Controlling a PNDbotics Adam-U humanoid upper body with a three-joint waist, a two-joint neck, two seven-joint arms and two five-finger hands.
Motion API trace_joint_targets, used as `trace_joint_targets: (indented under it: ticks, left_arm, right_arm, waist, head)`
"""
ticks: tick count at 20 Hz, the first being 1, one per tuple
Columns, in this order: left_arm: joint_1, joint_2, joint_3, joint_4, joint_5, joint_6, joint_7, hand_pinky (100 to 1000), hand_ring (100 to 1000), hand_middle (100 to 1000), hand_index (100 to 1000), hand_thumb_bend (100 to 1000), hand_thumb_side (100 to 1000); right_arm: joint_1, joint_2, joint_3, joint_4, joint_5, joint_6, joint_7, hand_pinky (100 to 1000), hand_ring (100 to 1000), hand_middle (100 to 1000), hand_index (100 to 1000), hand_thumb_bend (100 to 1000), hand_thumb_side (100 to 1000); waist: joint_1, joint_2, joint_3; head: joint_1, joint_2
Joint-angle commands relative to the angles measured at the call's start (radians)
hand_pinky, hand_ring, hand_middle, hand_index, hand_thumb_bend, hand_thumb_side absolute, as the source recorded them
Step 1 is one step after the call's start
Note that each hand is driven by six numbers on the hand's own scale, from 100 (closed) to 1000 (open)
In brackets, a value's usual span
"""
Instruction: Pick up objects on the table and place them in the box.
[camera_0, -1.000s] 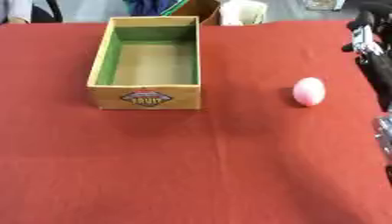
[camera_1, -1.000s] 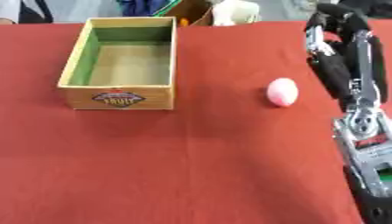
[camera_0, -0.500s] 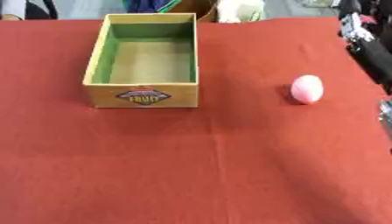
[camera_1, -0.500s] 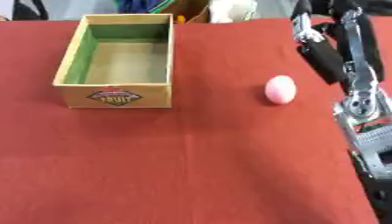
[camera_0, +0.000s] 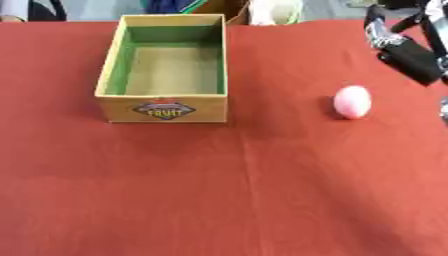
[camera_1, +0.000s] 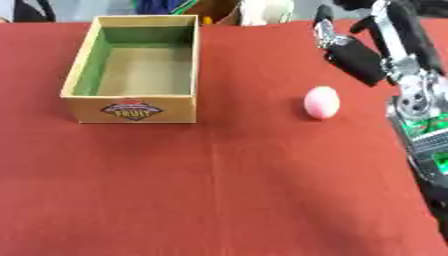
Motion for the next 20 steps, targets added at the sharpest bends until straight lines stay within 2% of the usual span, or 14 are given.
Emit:
trace_joint_targets:
  ticks: [1, 2, 4, 9, 14, 17, 20]
  left_arm:
    - [-0.007, 0.005, -0.006, -0.019, 0.006, 0.0, -0.005, 564, 496, 444, 598, 100, 649]
    - [-0.007, 0.005, -0.006, -0.019, 0.006, 0.001, -0.005, 564, 496, 444, 598, 100, 649]
    - [-0.007, 0.005, -0.007, -0.019, 0.007, 0.001, -0.006, 564, 496, 444, 598, 100, 649]
    - [-0.005, 0.005, -0.008, -0.019, 0.009, 0.002, -0.007, 565, 497, 444, 598, 100, 650]
    - [-0.003, 0.005, -0.01, -0.019, 0.011, 0.004, -0.009, 566, 497, 444, 597, 100, 650]
    - [-0.002, 0.005, -0.011, -0.019, 0.012, 0.004, -0.011, 566, 497, 444, 597, 100, 650]
    - [-0.001, 0.004, -0.011, -0.019, 0.013, 0.004, -0.012, 566, 497, 443, 597, 100, 650]
  right_arm:
    - [-0.019, -0.066, -0.004, -0.02, 0.036, 0.006, 0.077, 659, 833, 782, 917, 102, 784]
    - [-0.022, -0.077, -0.003, -0.019, 0.038, 0.009, 0.102, 663, 836, 784, 918, 143, 780]
    - [-0.032, -0.095, -0.001, -0.006, 0.043, 0.01, 0.146, 680, 847, 783, 916, 287, 743]
    - [-0.066, -0.141, 0.004, 0.073, 0.046, -0.013, 0.224, 691, 861, 780, 909, 416, 664]
    - [-0.099, -0.19, 0.018, 0.169, 0.026, -0.041, 0.297, 721, 886, 788, 936, 451, 540]
    - [-0.116, -0.206, 0.026, 0.226, 0.019, -0.052, 0.346, 732, 896, 797, 963, 461, 491]
    - [-0.129, -0.21, 0.033, 0.277, 0.011, -0.063, 0.401, 743, 907, 815, 993, 509, 454]
  waist:
    - [-0.002, -0.014, 0.001]
    - [-0.002, -0.014, 0.001]
    - [-0.001, -0.014, 0.002]
    - [0.0, -0.014, 0.004]
    - [0.0, -0.012, 0.005]
    - [0.001, -0.011, 0.006]
    - [0.002, -0.01, 0.008]
  head:
    - [-0.004, -0.013]
    - [-0.005, -0.014]
    - [-0.007, -0.015]
    - [-0.012, -0.017]
    - [-0.016, -0.018]
    - [-0.018, -0.021]
    - [-0.019, -0.023]
